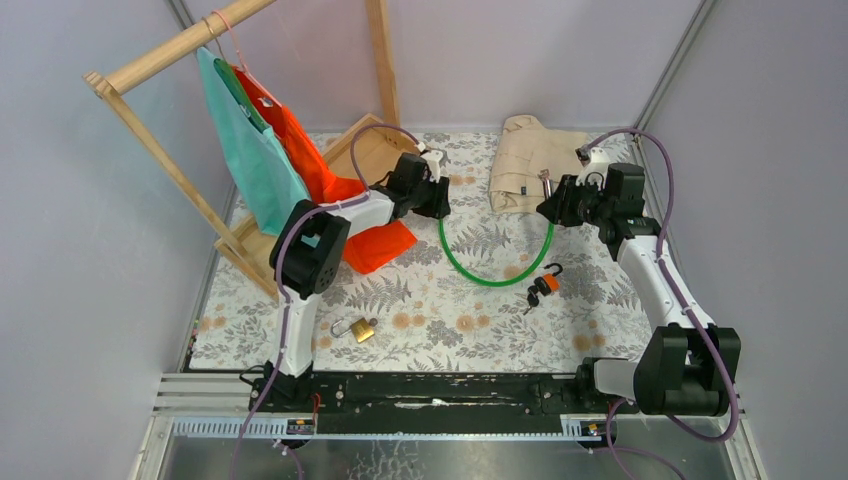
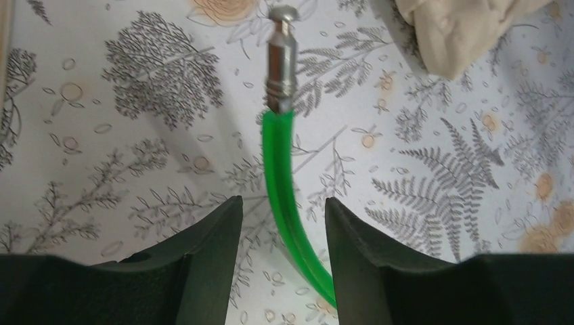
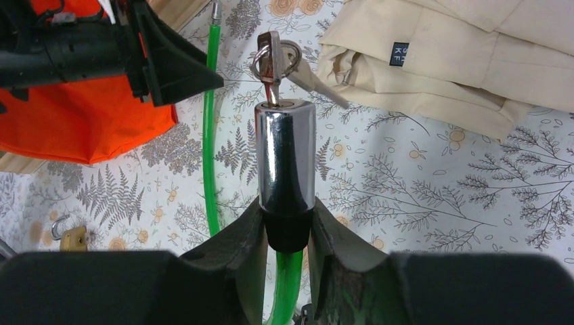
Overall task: Lock with the key
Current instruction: Pick up the lock from the center of the board, then lock the lock at the center of the board.
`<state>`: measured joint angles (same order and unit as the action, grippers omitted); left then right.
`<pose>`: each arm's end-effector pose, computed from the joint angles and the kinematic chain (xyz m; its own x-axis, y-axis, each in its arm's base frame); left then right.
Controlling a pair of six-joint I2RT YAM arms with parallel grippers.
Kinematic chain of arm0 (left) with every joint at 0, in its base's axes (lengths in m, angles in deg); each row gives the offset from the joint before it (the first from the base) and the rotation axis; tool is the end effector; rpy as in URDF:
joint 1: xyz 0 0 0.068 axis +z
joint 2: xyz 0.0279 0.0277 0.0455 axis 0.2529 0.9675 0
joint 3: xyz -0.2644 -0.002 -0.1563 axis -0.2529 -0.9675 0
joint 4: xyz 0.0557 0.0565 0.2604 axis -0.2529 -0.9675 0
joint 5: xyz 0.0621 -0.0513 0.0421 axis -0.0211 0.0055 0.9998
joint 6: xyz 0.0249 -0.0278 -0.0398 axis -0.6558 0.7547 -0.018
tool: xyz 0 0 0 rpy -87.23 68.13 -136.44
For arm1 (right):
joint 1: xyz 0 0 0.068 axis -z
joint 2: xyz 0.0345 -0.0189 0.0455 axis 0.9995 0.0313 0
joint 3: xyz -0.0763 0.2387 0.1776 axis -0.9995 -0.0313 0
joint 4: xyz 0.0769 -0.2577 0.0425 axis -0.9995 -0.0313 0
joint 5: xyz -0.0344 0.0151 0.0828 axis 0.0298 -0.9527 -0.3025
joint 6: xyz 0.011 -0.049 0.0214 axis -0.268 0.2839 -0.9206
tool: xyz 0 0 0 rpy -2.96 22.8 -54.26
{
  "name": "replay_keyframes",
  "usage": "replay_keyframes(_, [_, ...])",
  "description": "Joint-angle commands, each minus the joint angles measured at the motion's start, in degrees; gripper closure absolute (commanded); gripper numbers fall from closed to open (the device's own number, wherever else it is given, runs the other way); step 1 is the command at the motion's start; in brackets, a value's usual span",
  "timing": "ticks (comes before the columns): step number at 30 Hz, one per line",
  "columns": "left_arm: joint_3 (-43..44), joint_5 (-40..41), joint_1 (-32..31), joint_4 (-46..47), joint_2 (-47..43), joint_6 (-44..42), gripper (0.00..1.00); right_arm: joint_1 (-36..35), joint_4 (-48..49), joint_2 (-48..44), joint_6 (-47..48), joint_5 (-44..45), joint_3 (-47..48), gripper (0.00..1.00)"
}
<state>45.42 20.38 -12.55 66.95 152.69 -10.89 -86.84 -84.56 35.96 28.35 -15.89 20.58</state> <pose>0.4380 -0.2351 0.1854 -0.6724 0.1250 -0.7296 0.4844 0.8196 -0.3060 0.2849 0.0120 0.3220 -0.4905 0.0694 -0.8686 -0.4026 0.8660 0.2966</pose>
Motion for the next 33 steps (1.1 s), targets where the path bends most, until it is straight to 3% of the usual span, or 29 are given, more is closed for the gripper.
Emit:
replay_keyframes(1, [4.35, -1.10, 0.75, 3.28, 2.56, -0.94, 0.46, 0.15, 3.19, -1.55, 1.15, -3.20, 0.39, 1.00])
replay_keyframes(17, [3.58, -6.16, 0.83, 8.21, 4.86, -3.68, 0.73, 0.13, 3.20, -1.18, 1.26, -4.44, 0.34, 1.00])
replay_keyframes(22, [3.42, -10.51, 1.01, 8.71, 3.68, -6.10, 0.99, 0.14, 2.44, -0.31, 1.68, -5.84, 1.01, 1.00])
replay_keyframes(33, [-4.09, -21.48, -1.34, 1.57, -14.49, -15.10, 1.00, 0.13, 1.97, 5.74, 0.35, -19.55, 6.14, 1.00])
